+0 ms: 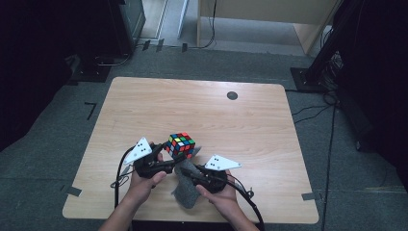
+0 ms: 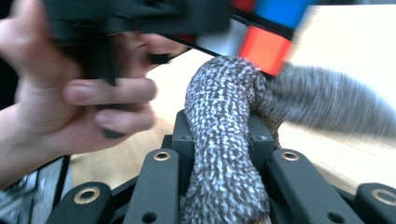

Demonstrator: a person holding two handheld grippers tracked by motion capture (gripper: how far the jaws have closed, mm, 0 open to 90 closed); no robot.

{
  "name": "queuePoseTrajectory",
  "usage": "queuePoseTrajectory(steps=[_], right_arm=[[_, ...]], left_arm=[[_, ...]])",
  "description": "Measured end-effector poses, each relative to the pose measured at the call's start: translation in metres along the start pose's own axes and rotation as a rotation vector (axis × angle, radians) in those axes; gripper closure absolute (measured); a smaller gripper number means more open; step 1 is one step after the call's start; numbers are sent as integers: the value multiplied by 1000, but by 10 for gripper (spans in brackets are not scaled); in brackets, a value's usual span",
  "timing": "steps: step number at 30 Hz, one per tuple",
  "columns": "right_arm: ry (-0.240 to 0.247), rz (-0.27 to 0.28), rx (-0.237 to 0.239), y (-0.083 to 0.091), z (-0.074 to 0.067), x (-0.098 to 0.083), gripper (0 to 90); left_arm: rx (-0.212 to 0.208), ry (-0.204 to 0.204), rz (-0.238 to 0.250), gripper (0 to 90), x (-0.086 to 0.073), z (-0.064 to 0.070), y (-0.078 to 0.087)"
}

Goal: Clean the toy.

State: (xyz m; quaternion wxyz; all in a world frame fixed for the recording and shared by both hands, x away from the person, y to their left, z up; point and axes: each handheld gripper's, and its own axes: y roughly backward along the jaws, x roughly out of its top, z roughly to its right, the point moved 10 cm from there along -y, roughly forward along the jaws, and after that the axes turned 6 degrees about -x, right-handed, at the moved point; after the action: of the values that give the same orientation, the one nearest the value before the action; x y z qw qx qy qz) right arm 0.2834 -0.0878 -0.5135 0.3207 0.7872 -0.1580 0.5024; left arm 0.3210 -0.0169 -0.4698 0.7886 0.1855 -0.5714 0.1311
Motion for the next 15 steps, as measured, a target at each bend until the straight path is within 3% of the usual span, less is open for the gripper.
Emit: queuePoseTrajectory(steps=[3,8,10,12,15], right_arm=[[-5,-2,-5,-3,-2,-2,724],[30,18,41,-5,-17,-2,717],[26,10,20,-5,-10,-4,714],[18,-8,-31,-5,3,-6,703],[34,-45,-93,-4,23,-10,609]], left_arm=[[-9,-6,-14,342,-3,3,-3],[-3,-26,-33,341,-7,5,-7],[6,-18,-29,342,-6,1,-5],[15,-9,-23,342,-4,-3,-2],[35,7,-24,342,-3,-11,3]])
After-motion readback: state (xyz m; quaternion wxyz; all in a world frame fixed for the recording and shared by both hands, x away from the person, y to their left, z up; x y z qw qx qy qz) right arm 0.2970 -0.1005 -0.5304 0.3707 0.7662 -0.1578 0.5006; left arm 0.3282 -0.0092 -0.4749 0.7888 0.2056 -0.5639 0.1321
